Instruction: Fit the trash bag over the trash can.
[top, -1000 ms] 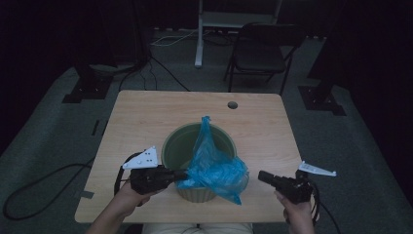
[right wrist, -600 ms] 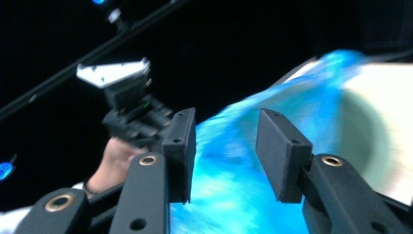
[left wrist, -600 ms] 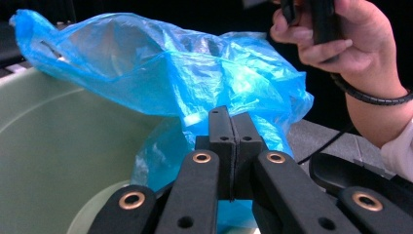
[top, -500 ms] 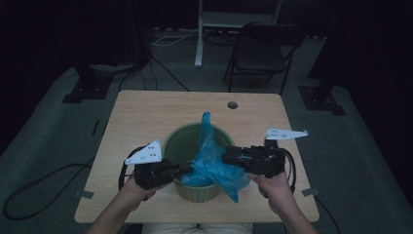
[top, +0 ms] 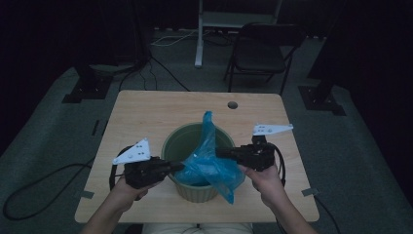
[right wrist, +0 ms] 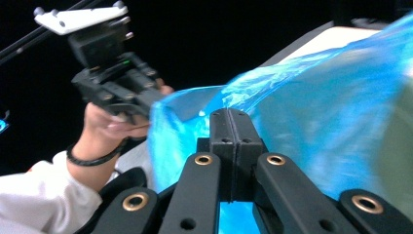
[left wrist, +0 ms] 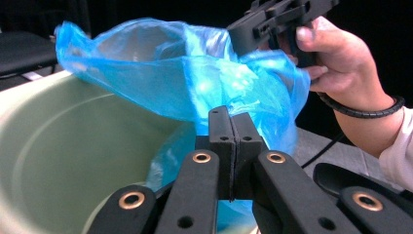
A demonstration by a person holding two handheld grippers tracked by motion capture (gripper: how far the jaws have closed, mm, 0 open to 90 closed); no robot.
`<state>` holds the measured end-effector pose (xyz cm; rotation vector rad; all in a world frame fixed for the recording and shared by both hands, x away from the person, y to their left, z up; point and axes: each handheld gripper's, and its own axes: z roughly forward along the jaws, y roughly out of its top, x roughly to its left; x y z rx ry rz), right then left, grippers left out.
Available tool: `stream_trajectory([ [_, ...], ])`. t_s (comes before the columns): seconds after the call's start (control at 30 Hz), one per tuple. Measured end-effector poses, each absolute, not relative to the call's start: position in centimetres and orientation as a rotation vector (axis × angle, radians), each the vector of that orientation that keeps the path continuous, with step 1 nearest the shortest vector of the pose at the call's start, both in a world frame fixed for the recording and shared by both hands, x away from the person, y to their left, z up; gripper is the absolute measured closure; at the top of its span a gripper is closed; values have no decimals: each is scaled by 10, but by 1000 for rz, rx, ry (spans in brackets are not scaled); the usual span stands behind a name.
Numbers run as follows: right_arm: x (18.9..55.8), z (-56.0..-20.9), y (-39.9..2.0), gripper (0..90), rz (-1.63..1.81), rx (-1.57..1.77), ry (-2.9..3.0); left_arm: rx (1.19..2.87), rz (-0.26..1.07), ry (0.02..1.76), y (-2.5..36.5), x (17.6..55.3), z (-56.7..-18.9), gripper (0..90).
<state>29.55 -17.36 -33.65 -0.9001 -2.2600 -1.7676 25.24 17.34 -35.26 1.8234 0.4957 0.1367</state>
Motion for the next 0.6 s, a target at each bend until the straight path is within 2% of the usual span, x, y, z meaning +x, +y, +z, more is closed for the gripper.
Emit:
stream_trajectory([
  [0.2, 303, -339, -210, 900, -1831, -1052, -2260, 1806, 176, 541, 208, 245, -352, 900],
  [0.47, 314, -361, -260, 900, -1819, -1288, -2196, 1797, 194, 606, 240, 239, -363, 900],
  [0.6, 322, -378, -279, 900, -1801, -1369, -2134, 1796, 149, 620, 249, 239, -373, 900],
])
